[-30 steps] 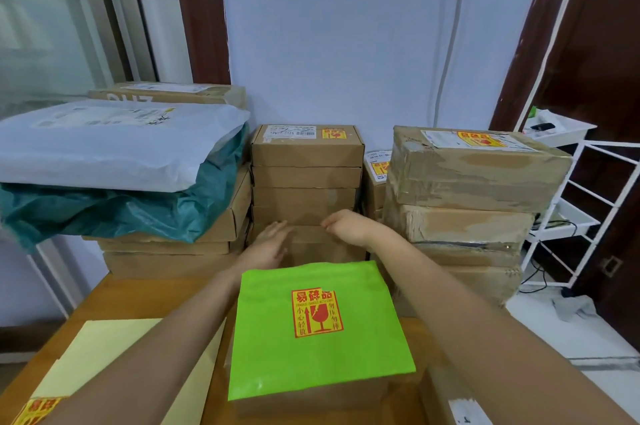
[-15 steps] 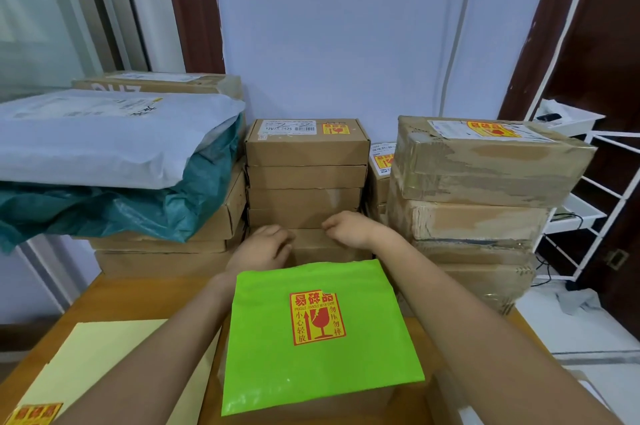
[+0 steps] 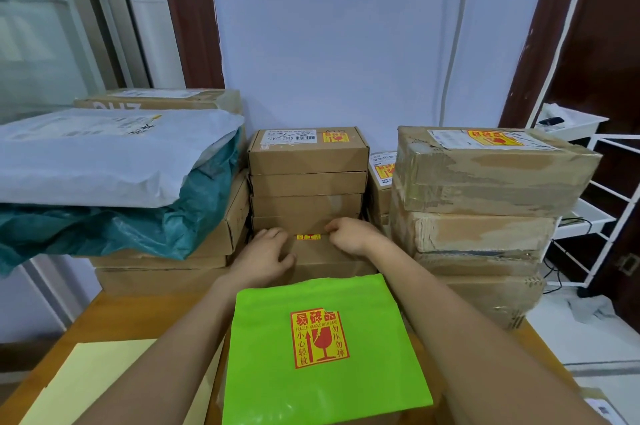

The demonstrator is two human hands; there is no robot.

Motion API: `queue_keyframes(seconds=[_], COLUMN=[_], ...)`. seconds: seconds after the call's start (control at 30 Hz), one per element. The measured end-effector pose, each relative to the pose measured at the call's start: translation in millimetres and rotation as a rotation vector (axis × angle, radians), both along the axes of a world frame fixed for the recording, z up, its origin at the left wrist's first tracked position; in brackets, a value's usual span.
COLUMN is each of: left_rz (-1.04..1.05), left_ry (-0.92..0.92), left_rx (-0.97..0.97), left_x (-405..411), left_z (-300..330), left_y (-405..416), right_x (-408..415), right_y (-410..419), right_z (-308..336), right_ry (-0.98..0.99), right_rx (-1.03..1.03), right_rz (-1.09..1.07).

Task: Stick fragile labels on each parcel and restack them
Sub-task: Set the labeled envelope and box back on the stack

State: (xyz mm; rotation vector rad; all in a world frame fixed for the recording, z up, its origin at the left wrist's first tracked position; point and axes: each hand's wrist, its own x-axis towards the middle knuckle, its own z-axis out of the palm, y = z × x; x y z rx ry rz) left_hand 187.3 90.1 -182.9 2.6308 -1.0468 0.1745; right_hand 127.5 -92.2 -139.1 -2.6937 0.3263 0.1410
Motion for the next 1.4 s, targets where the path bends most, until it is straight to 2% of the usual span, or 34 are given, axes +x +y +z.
queue_keyframes(seconds=[0.17,0.33,0.47,0.57,0.8,0.93,1.03,1.17,1.4], left_rz=[0.003,-0.015,-0.03,-0.089,-0.073,0.041,0.145,0.252,0.377], left_ry=[0.012,0.032,0.093,0.151,0.437,0.647,0.607,0.643,0.598], left_rx=[-0.038,-0.031,-0.032,-0.093,-0.514,-0.842,-0.987,-1.169,-1.331], left_x=[3,6,8,8,-39,-87,-119,-153,-204], left_z=[0,-5,-7,-8,-1,15,15,6,-5], left_y=[-2,1,6,15,49,66,78,88,91], right_x=[7,7,2,-5,-48,-83,-113,-154,-210], right_y=[0,-4,-4,-2,13,13,11,14,22], right_z=[-5,-8,-9,-7,20,41,46,36,10], right_ry=[-0.021,-0.044,-0.044,-0.07,-0.183,-0.279,-0.317,-0.428,-0.535], right_rx=[-0.028,0.03,0.129,0.313,0.696,0.724,0.715,0.692,0.757], right_rz=[-0.017,-0.028,-0.037,-0.048,-0.126,-0.103,-0.082,-0.1,-0.263])
